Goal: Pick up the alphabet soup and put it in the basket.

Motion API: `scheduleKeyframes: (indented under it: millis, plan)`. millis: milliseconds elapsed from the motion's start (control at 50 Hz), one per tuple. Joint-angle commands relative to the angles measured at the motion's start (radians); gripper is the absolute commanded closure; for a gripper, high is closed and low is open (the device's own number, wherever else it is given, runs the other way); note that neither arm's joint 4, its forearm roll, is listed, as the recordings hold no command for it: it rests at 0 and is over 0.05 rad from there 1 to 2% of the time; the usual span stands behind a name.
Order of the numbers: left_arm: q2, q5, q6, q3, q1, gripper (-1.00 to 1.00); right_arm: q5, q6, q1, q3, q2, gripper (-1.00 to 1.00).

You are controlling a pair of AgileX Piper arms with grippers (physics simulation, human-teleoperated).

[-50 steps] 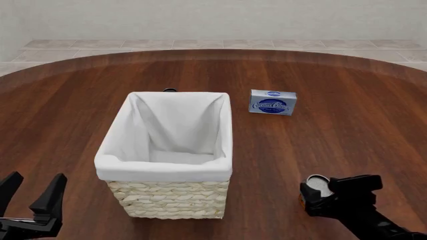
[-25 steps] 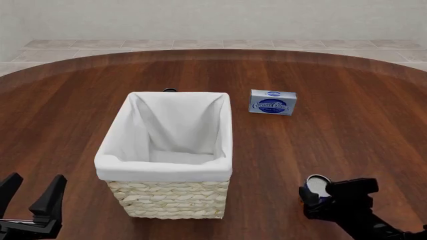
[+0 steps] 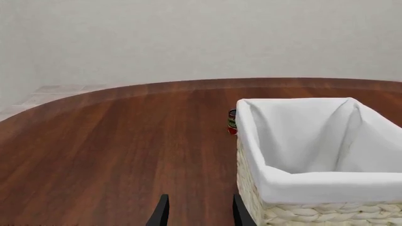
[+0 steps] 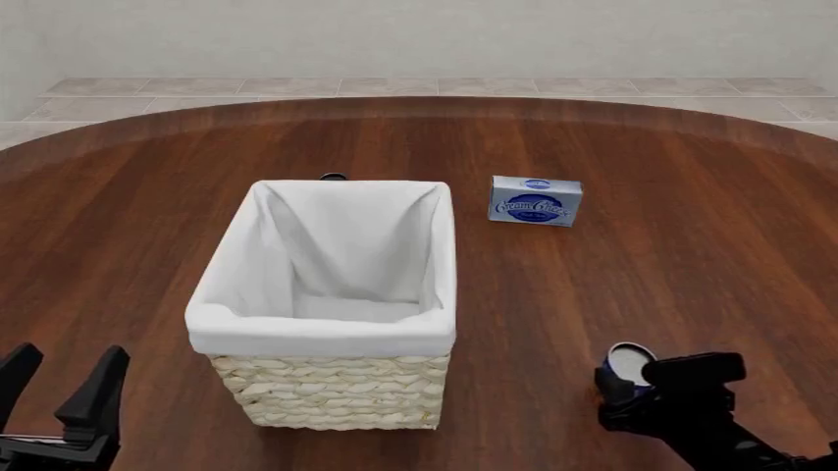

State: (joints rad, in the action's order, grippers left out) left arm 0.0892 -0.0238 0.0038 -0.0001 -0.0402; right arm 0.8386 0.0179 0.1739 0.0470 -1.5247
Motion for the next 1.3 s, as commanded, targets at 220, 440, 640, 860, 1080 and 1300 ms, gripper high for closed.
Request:
scheduleKeyframes:
  millis: [220, 440, 640, 860, 1080, 1300]
  plan:
    - [-0.019, 0.015, 0.001, 0.0, 0.002, -1.0, -0.168, 0.009, -0.02, 0.031, 0.171, 1.0]
    - [-0.028, 0.026, 0.001, 0.0, 0.001, -1.0, -0.263, -0.018, -0.021, 0.066, 0.25, 1.0]
    - [-0.035, 0.035, 0.0, 0.0, 0.0, -1.0, -0.431, -0.053, -0.01, 0.139, 0.381, 1.0]
    - [-0.022, 0.025, 0.0, 0.0, 0.003, -1.0, -0.653, -0.067, -0.013, 0.283, 0.503, 1.0]
    - [-0.057, 0.057, 0.0, 0.0, 0.004, -1.0, -0.787, -0.05, 0.02, 0.444, 0.513, 1.0]
    - [-0.064, 0.057, 0.002, 0.0, 0.001, -1.0, -0.871, -0.021, 0.031, 0.558, 0.504, 1.0]
